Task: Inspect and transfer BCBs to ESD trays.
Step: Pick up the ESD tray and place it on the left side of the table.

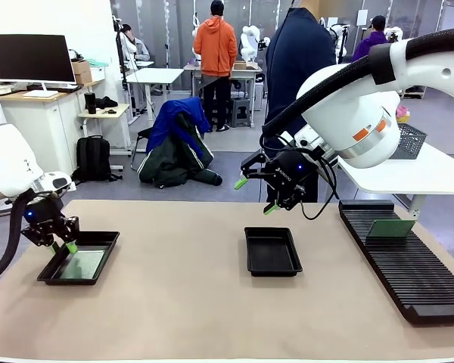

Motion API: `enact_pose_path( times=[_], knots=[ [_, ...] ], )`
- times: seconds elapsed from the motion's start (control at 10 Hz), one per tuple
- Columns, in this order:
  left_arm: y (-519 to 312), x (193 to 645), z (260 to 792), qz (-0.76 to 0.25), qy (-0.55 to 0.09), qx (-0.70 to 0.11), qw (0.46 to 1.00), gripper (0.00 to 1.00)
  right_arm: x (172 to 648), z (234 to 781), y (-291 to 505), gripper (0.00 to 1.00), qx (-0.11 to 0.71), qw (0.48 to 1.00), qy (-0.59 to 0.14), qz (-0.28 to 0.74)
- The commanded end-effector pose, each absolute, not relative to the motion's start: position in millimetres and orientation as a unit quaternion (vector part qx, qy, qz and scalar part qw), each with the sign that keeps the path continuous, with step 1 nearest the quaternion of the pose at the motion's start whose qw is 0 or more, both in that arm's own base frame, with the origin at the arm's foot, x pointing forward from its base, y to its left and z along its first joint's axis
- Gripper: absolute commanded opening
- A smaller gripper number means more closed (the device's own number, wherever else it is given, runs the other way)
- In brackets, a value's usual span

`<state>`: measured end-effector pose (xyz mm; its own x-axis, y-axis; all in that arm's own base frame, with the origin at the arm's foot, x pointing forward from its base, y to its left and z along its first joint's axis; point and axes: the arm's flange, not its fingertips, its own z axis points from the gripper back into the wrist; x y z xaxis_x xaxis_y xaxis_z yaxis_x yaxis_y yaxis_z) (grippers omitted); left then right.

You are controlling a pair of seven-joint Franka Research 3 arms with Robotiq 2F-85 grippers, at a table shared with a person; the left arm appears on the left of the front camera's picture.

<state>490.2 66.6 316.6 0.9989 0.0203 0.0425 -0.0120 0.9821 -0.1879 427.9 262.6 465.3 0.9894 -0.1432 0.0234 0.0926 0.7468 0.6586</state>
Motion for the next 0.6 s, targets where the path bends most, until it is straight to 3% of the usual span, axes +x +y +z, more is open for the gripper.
enact_pose_path(
  times=[0.0, 0.1, 0.2, 0.3, 0.5],
  knots=[
    [65.6, 482.9, 325.9, 0.017, -0.025, -0.067, 0.997, 0.63, 429.0, 464.7, 264.4, 1.0, 0.348, 0.935, -0.035, -0.063],
    [66.2, 481.8, 331.2, 0.018, -0.021, -0.057, 0.998, 0.78, 429.0, 464.7, 264.4, 1.0, 0.348, 0.935, -0.035, -0.063],
    [66.7, 478.7, 339.5, 0.02, -0.021, -0.047, 0.998, 0.82, 429.0, 464.7, 264.4, 1.0, 0.348, 0.935, -0.035, -0.063],
    [68.7, 475.1, 348.8, 0.019, -0.023, -0.035, 0.999, 0.97, 429.0, 464.7, 264.4, 1.0, 0.348, 0.935, -0.035, -0.063],
    [69.6, 465.6, 379.4, 0.02, -0.025, -0.017, 0.999, 0.97, 429.0, 464.7, 264.4, 1.0, 0.348, 0.935, -0.035, -0.063]
  ],
)
